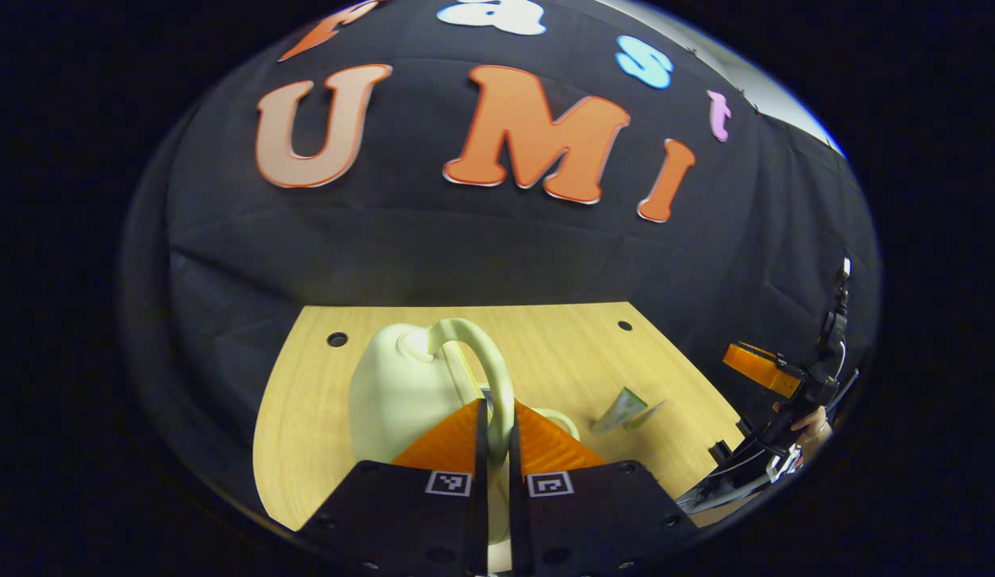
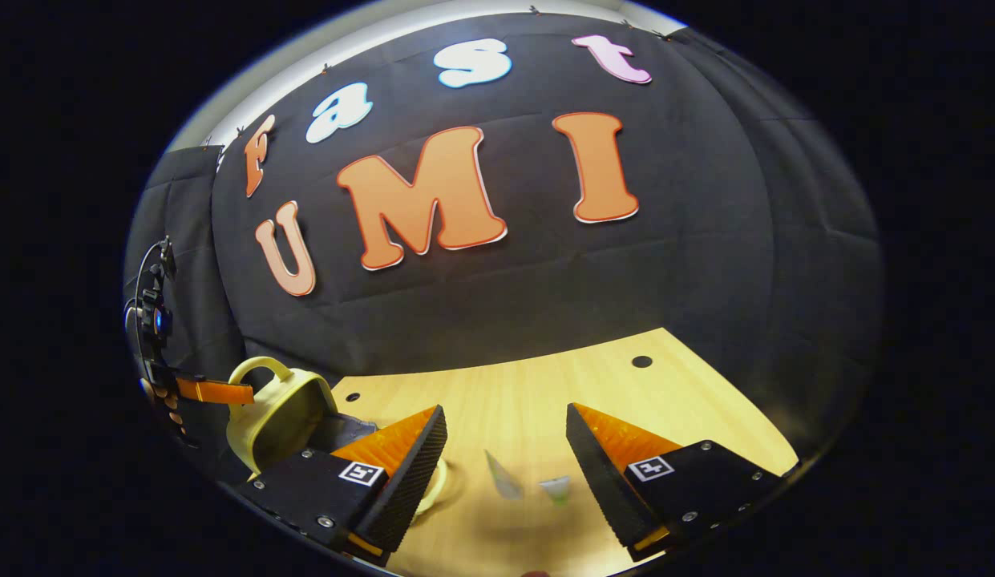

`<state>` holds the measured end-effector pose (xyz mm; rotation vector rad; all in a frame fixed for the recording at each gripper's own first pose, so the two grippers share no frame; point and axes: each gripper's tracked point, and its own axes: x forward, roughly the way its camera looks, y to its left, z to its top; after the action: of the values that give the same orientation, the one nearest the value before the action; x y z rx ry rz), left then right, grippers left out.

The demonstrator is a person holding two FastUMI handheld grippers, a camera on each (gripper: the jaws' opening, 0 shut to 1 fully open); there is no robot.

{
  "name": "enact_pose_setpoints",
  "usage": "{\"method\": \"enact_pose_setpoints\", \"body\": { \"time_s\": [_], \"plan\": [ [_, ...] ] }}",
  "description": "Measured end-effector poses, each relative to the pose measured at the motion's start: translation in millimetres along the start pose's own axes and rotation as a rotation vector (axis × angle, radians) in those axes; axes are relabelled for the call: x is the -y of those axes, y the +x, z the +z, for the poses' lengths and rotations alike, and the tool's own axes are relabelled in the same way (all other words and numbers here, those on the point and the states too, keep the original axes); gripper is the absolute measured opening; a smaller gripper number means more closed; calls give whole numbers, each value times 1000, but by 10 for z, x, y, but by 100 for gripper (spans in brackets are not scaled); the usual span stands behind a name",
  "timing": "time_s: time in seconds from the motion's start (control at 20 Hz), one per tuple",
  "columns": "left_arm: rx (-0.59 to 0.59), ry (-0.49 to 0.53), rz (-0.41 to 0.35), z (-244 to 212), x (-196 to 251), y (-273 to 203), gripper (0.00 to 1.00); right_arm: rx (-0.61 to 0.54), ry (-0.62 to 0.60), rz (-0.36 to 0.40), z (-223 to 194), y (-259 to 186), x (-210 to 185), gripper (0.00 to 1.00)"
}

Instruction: First open the suitcase, pack the skin care products into it, and then close the suitcase.

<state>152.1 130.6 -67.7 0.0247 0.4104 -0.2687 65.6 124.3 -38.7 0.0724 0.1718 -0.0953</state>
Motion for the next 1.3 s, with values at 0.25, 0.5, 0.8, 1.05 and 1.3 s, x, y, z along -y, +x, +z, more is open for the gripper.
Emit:
{"method": "enact_pose_setpoints", "body": {
  "time_s": [0.25,0.5,0.8,1.05,1.3],
  "plan": [
    [60,-140,-8,-71,-694,-185,11,11,3,19,56,44,-508,95],
    [80,-229,10,-260,-1676,-253,11,12,-14,18,26,6,-848,95],
    [21,-344,102,-778,-2615,-199,5,-10,-37,6,-89,-63,-1102,95],
    [-76,-393,167,-1373,-3176,41,5,-17,-52,-15,-141,-94,-1161,95],
    [-174,-454,219,-1941,-3430,196,5,-27,-67,-43,-204,-153,-1108,95]
  ]
}}
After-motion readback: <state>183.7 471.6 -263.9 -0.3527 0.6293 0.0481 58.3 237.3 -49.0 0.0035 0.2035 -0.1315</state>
